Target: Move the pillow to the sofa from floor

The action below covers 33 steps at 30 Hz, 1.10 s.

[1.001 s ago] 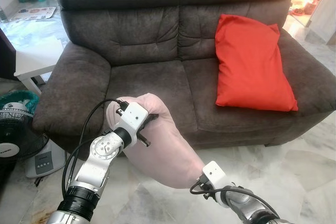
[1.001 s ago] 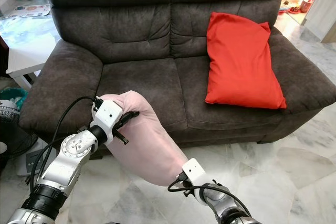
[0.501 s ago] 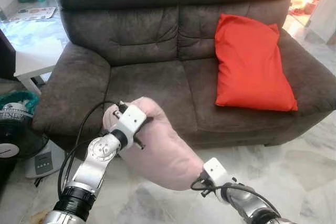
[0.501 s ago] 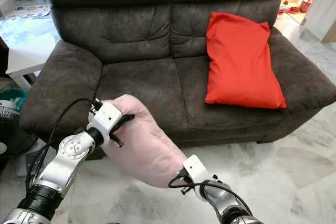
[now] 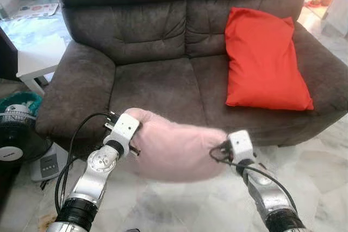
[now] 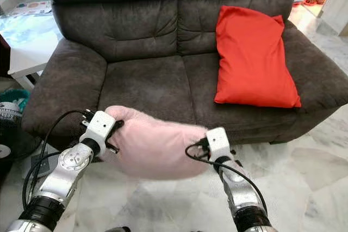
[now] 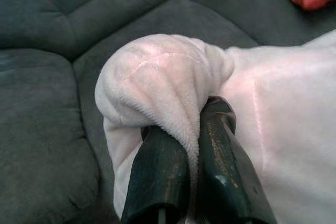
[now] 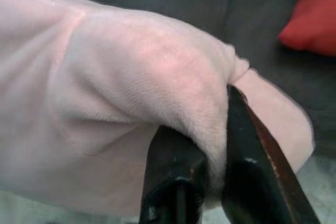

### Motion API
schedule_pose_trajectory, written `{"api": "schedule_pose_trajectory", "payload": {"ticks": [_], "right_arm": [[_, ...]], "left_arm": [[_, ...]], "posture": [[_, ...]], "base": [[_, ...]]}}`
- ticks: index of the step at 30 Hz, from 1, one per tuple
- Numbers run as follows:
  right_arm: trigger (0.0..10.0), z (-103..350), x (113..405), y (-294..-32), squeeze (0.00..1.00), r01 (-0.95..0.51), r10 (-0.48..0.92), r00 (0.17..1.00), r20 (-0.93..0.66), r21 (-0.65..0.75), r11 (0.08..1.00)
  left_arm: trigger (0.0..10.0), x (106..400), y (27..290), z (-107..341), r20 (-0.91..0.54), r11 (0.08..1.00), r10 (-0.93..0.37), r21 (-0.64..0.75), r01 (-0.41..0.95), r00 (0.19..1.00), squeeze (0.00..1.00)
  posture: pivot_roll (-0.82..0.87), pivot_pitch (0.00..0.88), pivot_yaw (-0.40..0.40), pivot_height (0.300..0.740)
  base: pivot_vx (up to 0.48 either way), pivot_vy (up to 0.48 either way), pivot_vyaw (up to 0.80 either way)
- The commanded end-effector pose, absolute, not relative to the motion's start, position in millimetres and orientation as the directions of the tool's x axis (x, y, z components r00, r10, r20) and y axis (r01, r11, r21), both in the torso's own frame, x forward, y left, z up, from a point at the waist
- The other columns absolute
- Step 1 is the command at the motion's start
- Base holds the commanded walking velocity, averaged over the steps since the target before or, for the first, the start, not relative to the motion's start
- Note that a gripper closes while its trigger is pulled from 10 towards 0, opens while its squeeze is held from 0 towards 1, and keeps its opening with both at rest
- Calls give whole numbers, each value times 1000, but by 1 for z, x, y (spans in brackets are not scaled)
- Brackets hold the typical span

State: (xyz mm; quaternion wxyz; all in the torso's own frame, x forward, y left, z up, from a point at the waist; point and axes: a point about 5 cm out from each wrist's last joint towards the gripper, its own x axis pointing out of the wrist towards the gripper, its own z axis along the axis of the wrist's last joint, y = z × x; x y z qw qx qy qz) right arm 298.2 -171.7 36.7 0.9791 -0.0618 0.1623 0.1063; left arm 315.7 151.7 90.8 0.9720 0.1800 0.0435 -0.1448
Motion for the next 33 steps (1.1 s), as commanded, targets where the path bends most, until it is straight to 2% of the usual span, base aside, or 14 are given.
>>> {"api": "schedule_pose_trajectory", "payload": {"ticks": [1, 7, 13, 24, 33], "right_arm": [[10000, 48, 300, -171, 0, -189, 161, 946, -280, -77, 979], [10000, 70, 297, -164, 0, -48, 45, 985, -164, -18, 999], [10000, 90, 297, -157, 0, 12, -11, 999, -31, 46, 999], [10000, 93, 292, -158, 0, 40, -39, 999, -12, 55, 998], [10000, 105, 301, -157, 0, 38, -40, 999, 31, 59, 998]], "left_arm": [[10000, 318, 153, 101, -64, 910, -249, 325, 257, 966, 0], [10000, 317, 151, 111, 31, 937, -234, 273, 217, 972, 0], [10000, 318, 154, 118, 77, 958, -190, 234, 168, 979, 0], [10000, 322, 160, 117, 90, 970, -141, 211, 119, 986, 0], [10000, 323, 163, 117, 98, 979, -105, 183, 86, 990, 0]], "posture": [[115, 114, 25, 740], [64, 129, 53, 740], [36, 130, 96, 740], [28, 116, 106, 740], [62, 111, 91, 740]], "base": [[0, 0, 0], [0, 0, 0], [0, 0, 0], [0, 0, 0], [0, 0, 0]]}}
